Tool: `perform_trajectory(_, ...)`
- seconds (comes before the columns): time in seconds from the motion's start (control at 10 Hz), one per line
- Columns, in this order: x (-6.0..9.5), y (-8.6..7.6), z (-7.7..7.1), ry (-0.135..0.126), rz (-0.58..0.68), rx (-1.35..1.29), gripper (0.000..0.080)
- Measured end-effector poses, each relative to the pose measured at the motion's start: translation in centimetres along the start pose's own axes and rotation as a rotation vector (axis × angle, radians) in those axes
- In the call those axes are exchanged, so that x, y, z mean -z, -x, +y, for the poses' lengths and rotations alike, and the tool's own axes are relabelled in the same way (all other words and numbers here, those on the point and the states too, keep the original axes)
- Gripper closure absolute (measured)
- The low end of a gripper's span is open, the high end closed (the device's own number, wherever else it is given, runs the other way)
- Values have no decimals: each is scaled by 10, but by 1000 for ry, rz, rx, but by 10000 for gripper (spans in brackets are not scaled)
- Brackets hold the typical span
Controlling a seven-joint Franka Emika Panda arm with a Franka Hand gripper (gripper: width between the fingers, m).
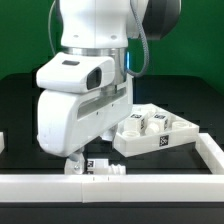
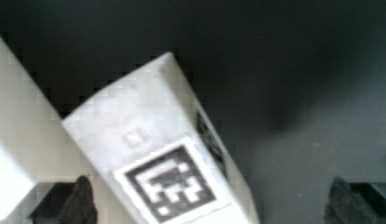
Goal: Assemble square table
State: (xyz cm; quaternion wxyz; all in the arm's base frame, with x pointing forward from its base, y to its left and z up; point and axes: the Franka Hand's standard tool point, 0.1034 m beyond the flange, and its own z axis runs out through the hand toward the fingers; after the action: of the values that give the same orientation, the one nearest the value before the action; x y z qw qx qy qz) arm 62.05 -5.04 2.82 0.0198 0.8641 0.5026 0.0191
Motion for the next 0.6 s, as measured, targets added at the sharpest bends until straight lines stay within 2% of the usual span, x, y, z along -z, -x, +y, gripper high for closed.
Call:
perform_trajectory(0.3, -1, 2, 3, 24, 13, 0, 149)
perform_trajectory(0.6, -3, 4, 2, 72, 41, -5, 149)
